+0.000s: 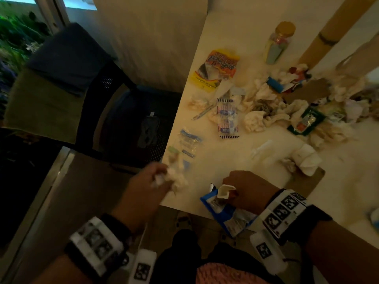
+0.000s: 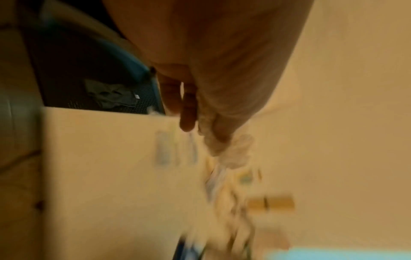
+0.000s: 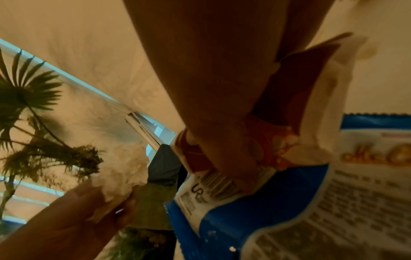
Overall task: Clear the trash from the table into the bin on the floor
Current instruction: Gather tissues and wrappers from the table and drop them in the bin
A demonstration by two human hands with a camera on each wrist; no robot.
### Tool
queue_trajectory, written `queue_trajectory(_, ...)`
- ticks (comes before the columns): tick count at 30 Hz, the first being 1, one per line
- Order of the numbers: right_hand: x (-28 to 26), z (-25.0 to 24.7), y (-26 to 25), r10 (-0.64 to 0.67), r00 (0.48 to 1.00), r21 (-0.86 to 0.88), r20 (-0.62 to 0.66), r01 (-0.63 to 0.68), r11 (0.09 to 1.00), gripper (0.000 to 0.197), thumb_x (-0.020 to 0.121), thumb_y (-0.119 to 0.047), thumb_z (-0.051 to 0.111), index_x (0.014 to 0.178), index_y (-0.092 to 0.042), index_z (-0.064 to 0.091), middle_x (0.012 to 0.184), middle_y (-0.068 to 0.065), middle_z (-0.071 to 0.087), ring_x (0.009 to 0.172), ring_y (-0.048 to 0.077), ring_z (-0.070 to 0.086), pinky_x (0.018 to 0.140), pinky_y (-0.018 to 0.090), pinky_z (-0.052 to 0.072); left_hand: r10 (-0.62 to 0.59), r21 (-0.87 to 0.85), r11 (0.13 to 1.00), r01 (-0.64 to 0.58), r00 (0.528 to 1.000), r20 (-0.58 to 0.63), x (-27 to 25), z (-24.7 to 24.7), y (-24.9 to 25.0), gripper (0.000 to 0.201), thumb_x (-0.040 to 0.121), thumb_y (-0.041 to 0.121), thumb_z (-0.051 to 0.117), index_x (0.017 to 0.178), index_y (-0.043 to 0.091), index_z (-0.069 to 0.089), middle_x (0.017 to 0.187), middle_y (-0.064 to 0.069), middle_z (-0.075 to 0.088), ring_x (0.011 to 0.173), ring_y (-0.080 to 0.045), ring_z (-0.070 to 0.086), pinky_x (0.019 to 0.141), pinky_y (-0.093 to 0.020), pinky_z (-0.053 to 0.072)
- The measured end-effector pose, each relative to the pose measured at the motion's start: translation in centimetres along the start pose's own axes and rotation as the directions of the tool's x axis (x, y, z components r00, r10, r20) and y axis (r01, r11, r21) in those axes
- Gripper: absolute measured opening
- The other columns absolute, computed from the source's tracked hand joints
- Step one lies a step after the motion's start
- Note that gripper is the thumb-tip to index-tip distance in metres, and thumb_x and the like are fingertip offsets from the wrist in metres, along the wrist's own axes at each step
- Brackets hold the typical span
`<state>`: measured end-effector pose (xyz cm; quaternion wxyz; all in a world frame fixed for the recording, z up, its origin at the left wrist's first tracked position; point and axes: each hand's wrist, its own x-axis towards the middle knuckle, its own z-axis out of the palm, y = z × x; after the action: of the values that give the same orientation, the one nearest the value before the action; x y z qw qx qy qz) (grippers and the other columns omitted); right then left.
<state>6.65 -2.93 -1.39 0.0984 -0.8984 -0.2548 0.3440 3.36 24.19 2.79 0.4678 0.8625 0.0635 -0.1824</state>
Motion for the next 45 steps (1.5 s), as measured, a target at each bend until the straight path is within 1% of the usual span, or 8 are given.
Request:
queue_trajectory(9,-6.2,-0.7,2.7,0.189,0.962,0.17,-0.195,-0.156,0.973,0.028,0.083,-0.043,0.054,0.063,-0.025,0.044,0.068,-0.011,0.033,0.067,0.008,0.03,0.067,0.023,0.028,-0.288,0.478,0.847,0.234,0.957,0.043,11.6,2.3,-0.5,0.095,0.085,0.042,0.069,0.155,0.018,0.008,0.15,-0.015,0.039,0.131,-0.037,0.043,0.101,-0.042,0.039)
queue_trajectory(13,-10.7,-0.3,6.6,0.382,0.885,0.447,-0.265,-0.238,0.862,0.021,0.076,-0.035,0.072,0.078,-0.016,0.064,0.096,-0.002,0.046,0.084,0.01,0.044,0.076,0.022,0.035,-0.22,0.65,0.756,0.078,0.965,0.141,13.3,2.8,0.3,0.041,0.08,0.044,0.069,0.114,0.022,0.064,0.118,-0.01,0.064,0.102,-0.03,0.06,0.084,-0.038,0.048)
queue_trajectory(17,-12.6,-0.5,10.8,0.493,0.815,0.557,-0.305,-0.267,0.786,0.02,0.071,-0.038,0.074,0.064,-0.035,0.055,0.08,-0.017,0.054,0.084,0.005,0.049,0.086,0.031,0.043,-0.245,0.7,0.7,0.146,0.969,0.043,13.1,2.6,1.3,0.024,0.079,0.034,0.07,0.078,0.013,0.06,0.083,-0.012,0.059,0.073,-0.029,0.056,0.066,-0.032,0.045)
queue_trajectory(24,-11.1,-4.3,16.3,0.607,0.758,0.597,-0.24,-0.377,0.708,0.063,0.072,-0.034,0.08,0.123,-0.015,0.047,0.113,-0.002,0.055,0.113,0.015,0.048,0.1,0.036,0.04,-0.318,0.759,0.624,0.187,0.948,0.029,12.8,2.8,2.8,0.026,0.09,0.028,0.063,0.092,0.002,0.065,0.1,-0.024,0.063,0.095,-0.037,0.061,0.076,-0.035,0.046)
queue_trajectory(27,-9.3,-5.0,17.7,0.569,0.795,0.443,-0.211,-0.441,0.78,0.024,0.073,-0.043,0.072,0.074,-0.024,0.058,0.089,-0.003,0.055,0.085,0.015,0.053,0.076,0.036,0.043,-0.34,0.776,0.593,0.214,0.941,0.0,12.7,3.0,3.2,0.027,0.092,0.028,0.06,0.097,0.002,0.065,0.103,-0.022,0.063,0.098,-0.036,0.061,0.081,-0.037,0.048)
queue_trajectory(29,-8.5,-5.0,18.4,0.554,0.804,0.43,-0.216,-0.431,0.793,0.035,0.072,-0.042,0.072,0.053,-0.023,0.049,0.062,-0.005,0.05,0.057,0.01,0.047,0.058,0.031,0.037,-0.359,0.762,0.596,0.253,0.933,-0.029,12.7,3.0,2.9,0.028,0.091,0.029,0.06,0.098,0.003,0.064,0.104,-0.021,0.061,0.099,-0.036,0.06,0.082,-0.038,0.048)
queue_trajectory(37,-7.9,-3.6,19.0,0.493,0.847,0.227,-0.197,-0.45,0.864,0.026,0.078,-0.041,0.065,0.071,-0.026,0.045,0.096,0.01,0.058,0.093,0.024,0.052,0.075,0.029,0.039,-0.374,0.667,0.647,0.37,0.916,-0.146,12.6,3.1,1.9,0.026,0.085,0.023,0.065,0.094,0.001,0.055,0.101,-0.02,0.055,0.098,-0.04,0.057,0.078,-0.04,0.042)
queue_trajectory(45,-7.7,-2.8,20.4,0.535,0.807,0.263,-0.25,-0.476,0.839,0.025,0.08,-0.045,0.06,0.082,-0.023,0.051,0.085,0.003,0.054,0.078,0.019,0.044,0.067,0.029,0.033,-0.368,0.597,0.685,0.417,0.906,-0.211,12.5,3.2,1.4,0.027,0.084,0.024,0.067,0.085,0.006,0.048,0.089,-0.02,0.052,0.085,-0.039,0.055,0.072,-0.041,0.041)
